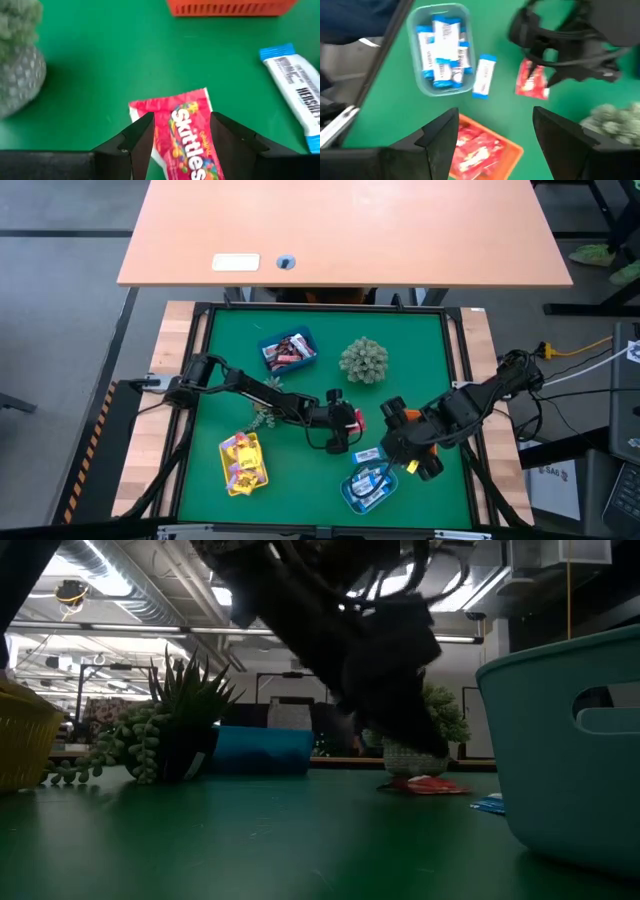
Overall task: Sort candy
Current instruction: Put the red candy into the orange bin
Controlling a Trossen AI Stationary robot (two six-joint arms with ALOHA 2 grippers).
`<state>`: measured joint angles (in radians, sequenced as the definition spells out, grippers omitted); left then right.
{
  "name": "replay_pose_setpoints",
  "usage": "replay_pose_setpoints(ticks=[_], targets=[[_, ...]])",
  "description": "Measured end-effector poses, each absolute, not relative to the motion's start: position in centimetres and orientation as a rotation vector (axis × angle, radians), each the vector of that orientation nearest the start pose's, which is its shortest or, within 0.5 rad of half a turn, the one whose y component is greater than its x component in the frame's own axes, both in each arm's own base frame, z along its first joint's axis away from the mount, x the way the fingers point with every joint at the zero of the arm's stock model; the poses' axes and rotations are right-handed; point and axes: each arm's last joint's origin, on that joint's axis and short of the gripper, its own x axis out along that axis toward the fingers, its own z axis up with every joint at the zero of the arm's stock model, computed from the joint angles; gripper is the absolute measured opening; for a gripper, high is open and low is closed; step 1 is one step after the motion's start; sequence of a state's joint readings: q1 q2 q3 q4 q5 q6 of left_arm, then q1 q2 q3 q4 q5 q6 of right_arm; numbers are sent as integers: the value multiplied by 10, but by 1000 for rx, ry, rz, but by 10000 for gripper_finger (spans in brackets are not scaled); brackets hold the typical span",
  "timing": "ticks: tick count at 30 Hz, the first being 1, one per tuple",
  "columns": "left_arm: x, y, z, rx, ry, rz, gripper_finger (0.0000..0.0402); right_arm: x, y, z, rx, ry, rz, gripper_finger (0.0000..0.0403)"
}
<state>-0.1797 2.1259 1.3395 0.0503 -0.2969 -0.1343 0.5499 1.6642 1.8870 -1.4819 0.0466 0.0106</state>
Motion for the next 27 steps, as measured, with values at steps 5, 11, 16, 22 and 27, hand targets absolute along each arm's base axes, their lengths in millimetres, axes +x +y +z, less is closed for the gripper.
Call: replay_pose_setpoints(ticks=[5,11,16,22,27], targets=[[437,-78,159,115,712,119,179,259,155,388,-400,1177,384,253],[414,-77,210,125,730,116,179,261,155,387,-437,1161,395,253],[380,-77,252,152,799,107,179,262,150,385,-461,1156,400,253],[341,-80,294,162,811,78,179,257,122,372,-389,1078,338,253],[328,-84,310,162,773,60,179,261,99,333,-326,1003,267,253]])
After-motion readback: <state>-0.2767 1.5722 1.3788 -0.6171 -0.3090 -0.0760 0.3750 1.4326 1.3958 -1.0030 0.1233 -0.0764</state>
